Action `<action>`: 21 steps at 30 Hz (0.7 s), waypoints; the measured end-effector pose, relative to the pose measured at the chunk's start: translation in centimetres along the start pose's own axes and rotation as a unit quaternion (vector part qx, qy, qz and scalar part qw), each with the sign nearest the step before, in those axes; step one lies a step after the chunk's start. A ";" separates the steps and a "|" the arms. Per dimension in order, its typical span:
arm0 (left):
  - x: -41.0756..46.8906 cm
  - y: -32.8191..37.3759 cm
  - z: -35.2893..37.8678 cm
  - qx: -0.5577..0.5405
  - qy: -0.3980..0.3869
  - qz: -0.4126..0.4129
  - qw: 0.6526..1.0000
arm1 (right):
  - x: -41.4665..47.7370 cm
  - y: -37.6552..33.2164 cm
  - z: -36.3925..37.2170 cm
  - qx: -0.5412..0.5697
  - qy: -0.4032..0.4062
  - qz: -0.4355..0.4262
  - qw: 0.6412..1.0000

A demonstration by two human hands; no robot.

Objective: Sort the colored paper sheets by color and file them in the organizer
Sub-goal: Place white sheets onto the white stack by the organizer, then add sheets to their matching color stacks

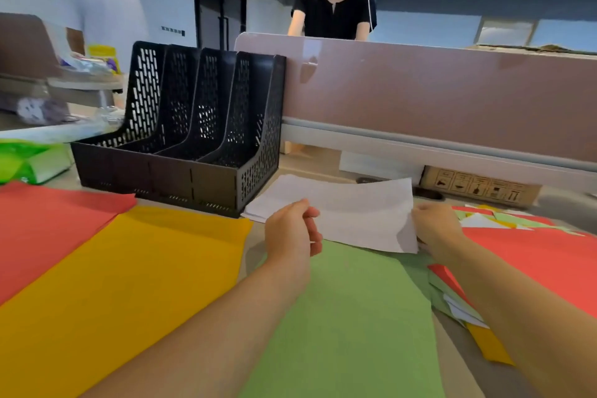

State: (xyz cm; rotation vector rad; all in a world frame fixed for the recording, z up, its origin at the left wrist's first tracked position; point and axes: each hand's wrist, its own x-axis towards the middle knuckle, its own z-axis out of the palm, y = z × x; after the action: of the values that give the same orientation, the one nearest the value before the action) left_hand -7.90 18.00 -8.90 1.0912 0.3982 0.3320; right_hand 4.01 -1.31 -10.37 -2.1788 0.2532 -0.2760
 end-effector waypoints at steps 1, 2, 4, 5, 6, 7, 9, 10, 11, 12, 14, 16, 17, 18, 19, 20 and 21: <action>-0.3 0.6 0.4 -0.020 -0.002 0.002 1.000 | -0.1 0.3 -0.3 -0.039 0.011 -0.022 0.999; -0.6 1.1 0.9 -0.021 -0.019 0.019 0.999 | -0.3 0.5 -0.7 -0.073 0.034 -0.048 0.996; -1.6 2.0 2.4 0.011 -0.065 0.078 0.995 | -1.1 0.8 -1.8 -0.132 0.049 -0.081 0.987; -2.3 2.4 3.3 0.025 -0.088 0.107 0.990 | -1.5 1.2 -2.4 -0.173 0.045 -0.084 0.980; -3.1 2.8 4.3 0.036 -0.111 0.126 0.985 | -1.8 1.7 -3.0 -0.234 0.036 -0.082 0.968; -3.9 3.1 5.3 0.045 -0.135 0.141 0.980 | -2.2 2.3 -3.7 -0.304 0.015 -0.071 0.950; -5.4 3.1 7.4 0.058 -0.181 0.151 0.970 | -3.1 4.0 -5.0 -0.394 -0.038 -0.065 0.916; -6.2 2.9 8.5 0.062 -0.199 0.151 0.966 | -3.4 4.9 -5.6 -0.405 -0.055 -0.076 0.910; -6.8 2.5 9.6 0.067 -0.212 0.151 0.963 | -3.7 5.5 -6.2 -0.401 -0.067 -0.085 0.910; -7.5 2.0 10.8 0.075 -0.223 0.149 0.960 | -3.8 6.1 -6.8 -0.393 -0.078 -0.089 0.912; -8.6 0.6 13.0 0.094 -0.238 0.141 0.956 | -3.9 6.8 -8.0 -0.383 -0.098 -0.091 0.914; -9.3 -1.0 15.0 0.112 -0.254 0.120 0.953 | -4.1 7.5 -9.0 -0.384 -0.109 -0.106 0.911; -9.6 -1.8 15.9 0.126 -0.265 0.109 0.950 | -4.4 7.7 -9.6 -0.377 -0.119 -0.114 0.911; -9.7 -2.7 16.6 0.144 -0.277 0.101 0.945 | -4.6 7.9 -10.2 -0.358 -0.134 -0.124 0.916; -9.8 -3.6 17.4 0.167 -0.290 0.097 0.937 | -5.0 8.0 -11.2 -0.323 -0.146 -0.131 0.926; -9.7 -4.5 18.2 0.191 -0.299 0.099 0.930 | -5.2 8.2 -12.3 -0.268 -0.146 -0.131 0.943; -9.5 -5.4 18.9 0.212 -0.304 0.106 0.923 | -5.5 8.3 -13.6 -0.214 -0.120 -0.122 0.962</action>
State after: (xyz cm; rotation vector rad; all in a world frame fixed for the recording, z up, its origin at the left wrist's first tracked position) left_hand -7.08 -3.47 -4.71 1.5991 -0.2202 0.0800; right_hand -5.87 -15.05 -9.93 -2.6483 -0.1070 -0.0930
